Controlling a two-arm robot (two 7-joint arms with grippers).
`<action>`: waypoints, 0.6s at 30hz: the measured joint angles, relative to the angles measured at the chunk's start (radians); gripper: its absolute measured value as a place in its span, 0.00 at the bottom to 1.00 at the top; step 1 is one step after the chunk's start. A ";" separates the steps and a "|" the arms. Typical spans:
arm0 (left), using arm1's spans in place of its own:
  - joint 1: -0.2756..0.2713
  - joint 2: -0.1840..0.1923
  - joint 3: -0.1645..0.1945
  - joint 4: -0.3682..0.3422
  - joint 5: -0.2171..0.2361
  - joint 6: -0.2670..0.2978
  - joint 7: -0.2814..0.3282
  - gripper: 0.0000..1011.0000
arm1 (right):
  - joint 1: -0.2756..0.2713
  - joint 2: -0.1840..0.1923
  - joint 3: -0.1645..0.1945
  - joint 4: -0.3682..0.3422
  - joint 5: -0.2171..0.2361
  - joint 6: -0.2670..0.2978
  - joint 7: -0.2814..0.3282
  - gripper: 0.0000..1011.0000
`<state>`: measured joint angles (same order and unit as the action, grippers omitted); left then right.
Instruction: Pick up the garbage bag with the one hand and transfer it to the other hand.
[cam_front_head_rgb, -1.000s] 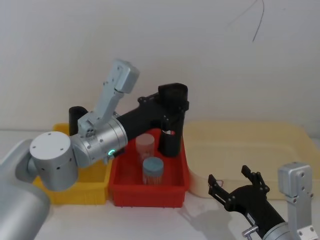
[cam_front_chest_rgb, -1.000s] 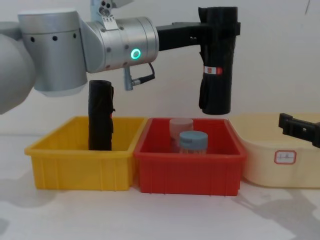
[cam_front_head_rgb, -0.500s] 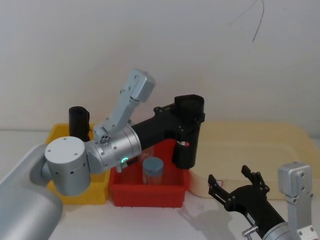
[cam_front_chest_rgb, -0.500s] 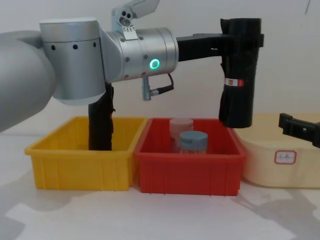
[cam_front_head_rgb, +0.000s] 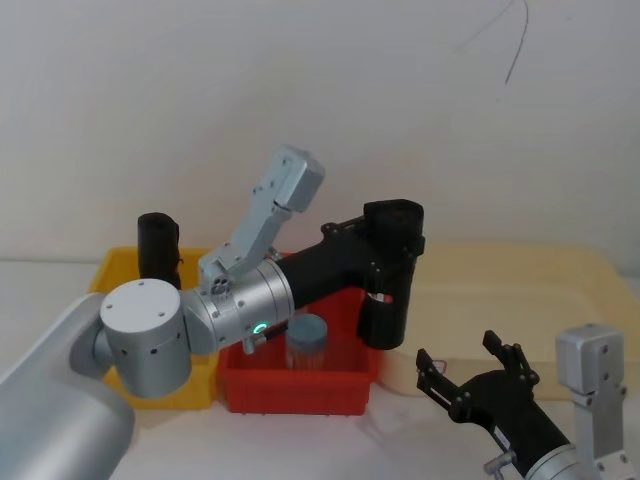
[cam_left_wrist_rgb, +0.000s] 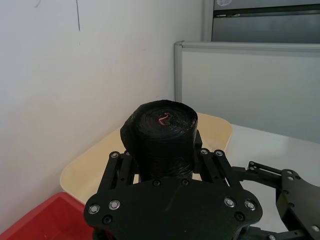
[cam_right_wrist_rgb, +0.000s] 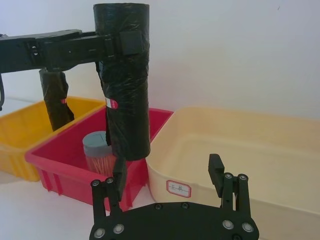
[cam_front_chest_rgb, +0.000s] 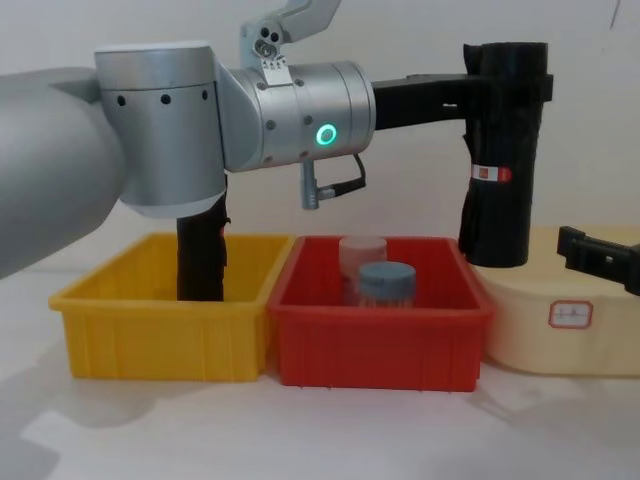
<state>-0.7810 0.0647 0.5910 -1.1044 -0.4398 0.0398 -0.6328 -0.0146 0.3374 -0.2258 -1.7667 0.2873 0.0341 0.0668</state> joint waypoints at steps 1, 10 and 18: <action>0.000 0.000 0.001 0.000 0.000 0.000 0.000 0.51 | 0.000 0.000 0.000 0.000 0.000 0.000 0.000 0.99; 0.002 -0.001 0.005 -0.003 -0.004 0.003 -0.002 0.51 | 0.011 0.000 -0.006 -0.008 -0.006 0.005 0.013 0.99; 0.002 -0.002 0.007 -0.004 -0.005 0.004 -0.003 0.51 | 0.035 -0.003 -0.018 -0.012 -0.007 0.014 0.041 0.99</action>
<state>-0.7785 0.0631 0.5977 -1.1080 -0.4447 0.0442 -0.6362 0.0209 0.3347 -0.2437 -1.7787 0.2802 0.0479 0.1078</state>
